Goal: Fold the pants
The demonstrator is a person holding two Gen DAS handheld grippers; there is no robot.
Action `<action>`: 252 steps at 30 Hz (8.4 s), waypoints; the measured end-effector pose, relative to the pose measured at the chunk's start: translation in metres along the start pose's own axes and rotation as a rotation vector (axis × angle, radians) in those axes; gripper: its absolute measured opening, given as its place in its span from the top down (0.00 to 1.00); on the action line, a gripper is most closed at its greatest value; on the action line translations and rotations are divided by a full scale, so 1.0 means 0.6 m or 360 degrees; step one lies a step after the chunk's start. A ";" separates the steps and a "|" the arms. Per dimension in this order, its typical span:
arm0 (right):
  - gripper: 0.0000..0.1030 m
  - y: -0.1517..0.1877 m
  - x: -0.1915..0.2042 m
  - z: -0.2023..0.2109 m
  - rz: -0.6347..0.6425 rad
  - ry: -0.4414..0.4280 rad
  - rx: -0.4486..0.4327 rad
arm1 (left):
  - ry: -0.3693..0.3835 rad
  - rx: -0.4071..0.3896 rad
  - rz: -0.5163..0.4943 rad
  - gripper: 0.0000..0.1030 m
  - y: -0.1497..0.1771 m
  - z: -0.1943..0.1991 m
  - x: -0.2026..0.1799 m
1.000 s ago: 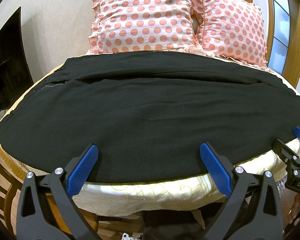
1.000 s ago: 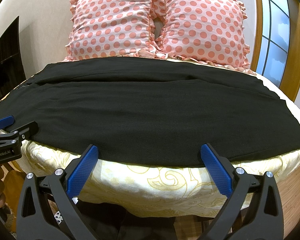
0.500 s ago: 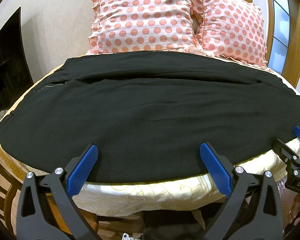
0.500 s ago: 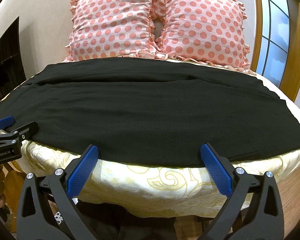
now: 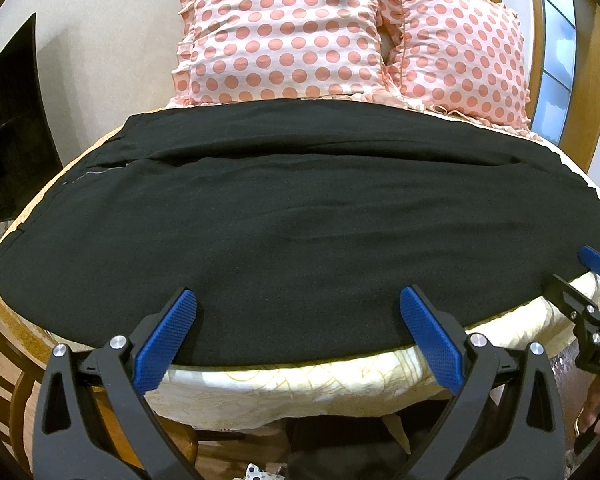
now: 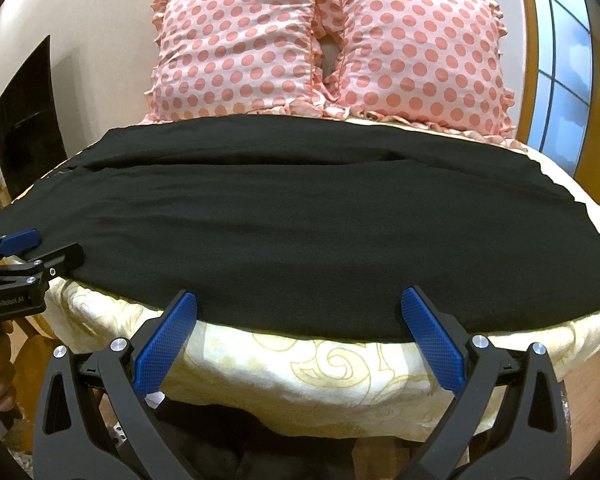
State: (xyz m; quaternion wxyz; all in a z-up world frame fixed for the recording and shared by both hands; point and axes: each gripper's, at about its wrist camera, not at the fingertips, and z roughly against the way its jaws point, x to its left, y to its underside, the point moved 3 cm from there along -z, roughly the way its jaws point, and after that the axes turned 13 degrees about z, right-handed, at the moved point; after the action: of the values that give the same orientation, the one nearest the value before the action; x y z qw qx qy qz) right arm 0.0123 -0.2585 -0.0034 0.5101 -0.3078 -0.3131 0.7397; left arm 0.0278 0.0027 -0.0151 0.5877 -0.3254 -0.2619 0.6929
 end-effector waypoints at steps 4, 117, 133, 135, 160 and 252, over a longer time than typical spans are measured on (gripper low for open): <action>0.01 -0.025 -0.049 0.004 -0.0092 -0.0038 -0.0016 | 0.0034 0.0000 0.0001 0.02 -0.012 0.008 0.000; 0.96 0.189 -0.486 0.028 -0.1735 0.0114 -0.0418 | 0.0016 0.0108 0.0462 0.02 -0.377 -0.163 0.130; 0.96 0.190 -0.495 0.027 -0.1701 0.0122 -0.0339 | -0.0245 0.0591 0.0550 0.87 -0.462 -0.468 0.057; 0.96 0.190 -0.498 0.025 -0.1712 0.0114 -0.0340 | -0.0194 0.0569 0.0614 0.93 -0.460 -0.449 0.063; 0.97 0.158 -0.542 0.113 -0.1681 0.0146 -0.0678 | 0.0012 0.0027 0.0658 0.94 -0.341 -0.067 0.117; 0.40 0.286 -0.545 0.157 -0.1630 0.0649 -0.0385 | -0.0359 -0.0223 0.1253 0.57 -0.094 0.119 0.429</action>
State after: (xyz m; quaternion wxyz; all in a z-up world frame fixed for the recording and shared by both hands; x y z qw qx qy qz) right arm -0.0623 -0.6313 -0.0344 0.8152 -0.3095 -0.4000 0.2821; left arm -0.0151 0.2675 0.0366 0.2219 -0.3620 -0.2268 0.8765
